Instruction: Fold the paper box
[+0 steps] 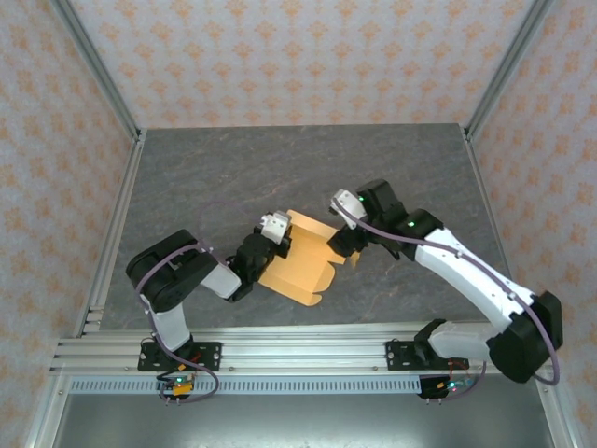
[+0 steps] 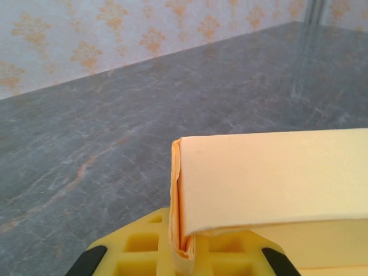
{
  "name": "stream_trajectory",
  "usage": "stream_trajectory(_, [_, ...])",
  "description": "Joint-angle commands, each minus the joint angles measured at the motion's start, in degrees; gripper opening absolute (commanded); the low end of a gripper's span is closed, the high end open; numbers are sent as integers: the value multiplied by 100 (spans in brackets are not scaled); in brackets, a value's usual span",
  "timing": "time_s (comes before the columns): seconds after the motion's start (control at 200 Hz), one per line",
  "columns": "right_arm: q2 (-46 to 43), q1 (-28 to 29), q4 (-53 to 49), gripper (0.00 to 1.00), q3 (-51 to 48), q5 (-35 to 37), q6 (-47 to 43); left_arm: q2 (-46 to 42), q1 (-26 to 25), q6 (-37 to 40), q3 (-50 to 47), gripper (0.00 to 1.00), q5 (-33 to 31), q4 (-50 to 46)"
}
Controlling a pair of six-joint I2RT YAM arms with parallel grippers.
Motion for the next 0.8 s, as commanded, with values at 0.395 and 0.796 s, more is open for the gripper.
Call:
stream_trajectory(0.395, [-605, -1678, 1797, 70, -1684, -1175, -923, -489, 1002, -1349, -155, 0, 1146, -349])
stream_trajectory(0.796, [63, -1591, 2934, 68, -1665, -2683, -1478, -634, 1209, -1719, -145, 0, 2053, -366])
